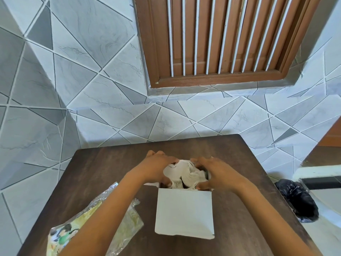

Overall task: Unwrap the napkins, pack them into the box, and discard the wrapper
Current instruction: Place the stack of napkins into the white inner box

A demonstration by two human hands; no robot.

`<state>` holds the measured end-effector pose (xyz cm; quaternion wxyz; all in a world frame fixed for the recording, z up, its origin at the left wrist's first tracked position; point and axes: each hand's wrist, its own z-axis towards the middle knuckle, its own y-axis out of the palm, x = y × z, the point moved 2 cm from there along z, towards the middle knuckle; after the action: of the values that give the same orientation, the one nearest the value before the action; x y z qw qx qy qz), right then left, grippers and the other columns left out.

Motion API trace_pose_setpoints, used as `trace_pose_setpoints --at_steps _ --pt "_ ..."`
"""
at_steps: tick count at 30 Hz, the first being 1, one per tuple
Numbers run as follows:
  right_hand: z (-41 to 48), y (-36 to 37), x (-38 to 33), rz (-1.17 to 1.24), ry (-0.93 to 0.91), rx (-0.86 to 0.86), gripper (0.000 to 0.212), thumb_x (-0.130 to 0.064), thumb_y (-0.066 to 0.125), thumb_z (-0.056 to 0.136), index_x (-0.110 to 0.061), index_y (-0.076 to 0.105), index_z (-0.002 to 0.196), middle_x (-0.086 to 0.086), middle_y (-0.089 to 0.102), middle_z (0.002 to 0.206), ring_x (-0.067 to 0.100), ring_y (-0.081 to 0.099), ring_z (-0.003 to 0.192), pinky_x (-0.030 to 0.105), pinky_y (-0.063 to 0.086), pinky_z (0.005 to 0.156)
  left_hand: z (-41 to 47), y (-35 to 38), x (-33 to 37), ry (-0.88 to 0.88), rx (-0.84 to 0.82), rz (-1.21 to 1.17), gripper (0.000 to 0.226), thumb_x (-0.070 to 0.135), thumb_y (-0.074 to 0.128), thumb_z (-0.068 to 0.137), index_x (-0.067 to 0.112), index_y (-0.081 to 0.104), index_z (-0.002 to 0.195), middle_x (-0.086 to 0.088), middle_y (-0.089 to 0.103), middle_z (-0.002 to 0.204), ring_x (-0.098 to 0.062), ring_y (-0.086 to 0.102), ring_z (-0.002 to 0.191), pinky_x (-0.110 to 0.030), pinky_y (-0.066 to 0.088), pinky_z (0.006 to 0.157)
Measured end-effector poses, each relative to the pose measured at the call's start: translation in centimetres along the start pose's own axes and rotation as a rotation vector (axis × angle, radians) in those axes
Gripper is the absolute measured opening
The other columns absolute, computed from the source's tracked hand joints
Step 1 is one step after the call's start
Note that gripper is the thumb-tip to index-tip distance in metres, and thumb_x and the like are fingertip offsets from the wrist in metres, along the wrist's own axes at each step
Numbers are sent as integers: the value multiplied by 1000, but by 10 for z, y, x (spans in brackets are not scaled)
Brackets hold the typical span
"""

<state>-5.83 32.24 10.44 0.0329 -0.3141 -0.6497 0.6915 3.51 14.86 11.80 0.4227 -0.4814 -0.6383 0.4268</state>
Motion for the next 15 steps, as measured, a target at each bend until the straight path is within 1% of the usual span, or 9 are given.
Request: trace_pose_setpoints --at_steps 2,4,6,8,10,12,15 --pt "9 8 -8 -194 29 43 53 -45 67 71 -29 50 119 -5 66 112 21 59 102 29 41 83 3 0 5 -23 26 33 70 40 70 73 30 40 136 -6 47 131 -26 38 121 -34 30 101" --pt "17 15 -11 -252 69 64 38 -43 61 77 -27 56 111 -3 67 110 23 61 98 26 40 74 9 3 11 -10 96 197 56 43 66 76 28 49 128 -8 55 121 -24 44 114 -34 32 96" --pt "19 17 -10 -291 93 65 27 -37 57 81 -23 59 104 2 68 104 25 62 95 26 36 69 15 8 18 24 142 373 38 39 62 81 21 58 115 -9 61 110 -24 46 109 -35 30 94" --pt "18 19 -8 -360 87 37 20 -29 53 82 -18 62 97 5 68 98 26 62 93 28 40 69 17 14 22 36 144 481 25 31 59 85 15 61 104 -9 65 104 -25 48 109 -37 29 95" --pt "18 23 -6 -381 79 -1 18 -23 52 83 -14 65 91 8 68 95 26 61 91 31 47 75 20 17 25 11 139 505 19 22 58 86 14 62 103 -8 66 104 -25 49 109 -38 28 97" --pt "20 25 -8 -401 77 -38 19 -19 52 83 -12 67 92 10 69 97 27 61 93 33 48 79 24 19 30 -13 120 528 18 14 57 86 14 62 103 -8 66 106 -26 52 108 -38 28 98" --pt "24 24 -10 -438 81 -78 19 -13 53 84 -11 67 95 11 68 103 28 61 99 33 47 81 29 22 36 -10 69 536 18 14 58 86 13 61 104 -8 65 111 -25 56 108 -37 28 104"
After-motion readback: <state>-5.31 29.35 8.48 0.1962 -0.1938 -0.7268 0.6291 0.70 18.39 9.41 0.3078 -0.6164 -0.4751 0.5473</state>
